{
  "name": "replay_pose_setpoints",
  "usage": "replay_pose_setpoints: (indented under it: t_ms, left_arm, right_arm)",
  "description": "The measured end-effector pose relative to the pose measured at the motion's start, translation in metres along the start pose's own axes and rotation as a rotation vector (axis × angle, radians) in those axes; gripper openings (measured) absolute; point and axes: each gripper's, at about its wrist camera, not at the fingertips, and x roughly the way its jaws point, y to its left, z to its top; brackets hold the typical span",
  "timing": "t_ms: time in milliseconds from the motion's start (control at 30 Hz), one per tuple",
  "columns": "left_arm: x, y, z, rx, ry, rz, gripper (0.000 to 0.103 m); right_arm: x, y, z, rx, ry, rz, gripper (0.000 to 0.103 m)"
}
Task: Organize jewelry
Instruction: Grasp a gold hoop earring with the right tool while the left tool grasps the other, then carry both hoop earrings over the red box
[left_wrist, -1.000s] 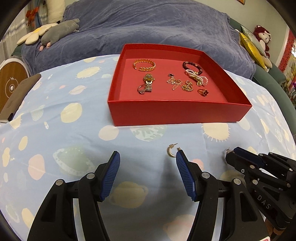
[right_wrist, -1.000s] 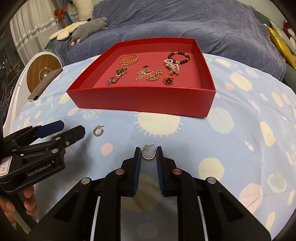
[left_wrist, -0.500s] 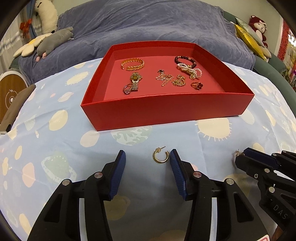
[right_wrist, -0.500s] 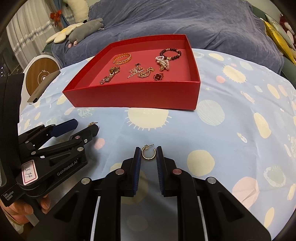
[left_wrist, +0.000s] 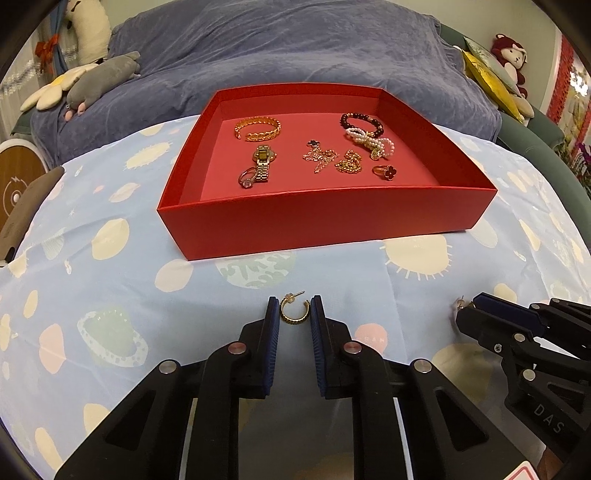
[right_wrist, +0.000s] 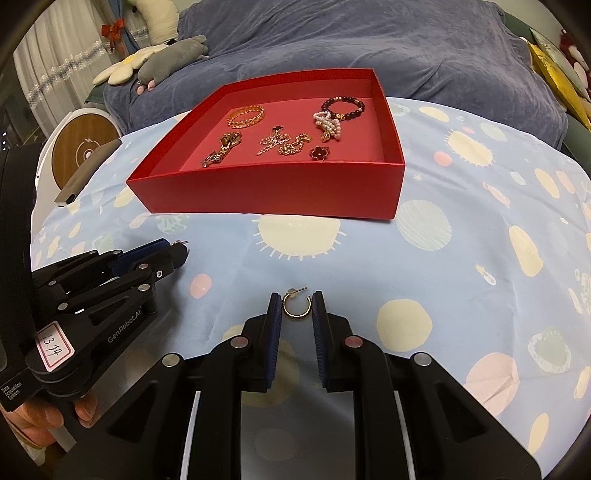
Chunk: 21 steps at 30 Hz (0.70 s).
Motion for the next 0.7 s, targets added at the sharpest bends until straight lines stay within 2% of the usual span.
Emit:
replay_pose_setpoints:
  t_ms: [300,700]
  left_arm:
    - [-0.012,0.000,0.000,-0.009,-0.009,-0.031,0.014]
    - [-0.030,0.007,0.010,-0.031,-0.045,-0.027,0.014]
  right_arm:
    - [-0.006,0.001,0.003,0.001,-0.013,0.007,0.016]
    - [-0.024,0.004,0.021,0.013,-0.072,0.026,0.016]
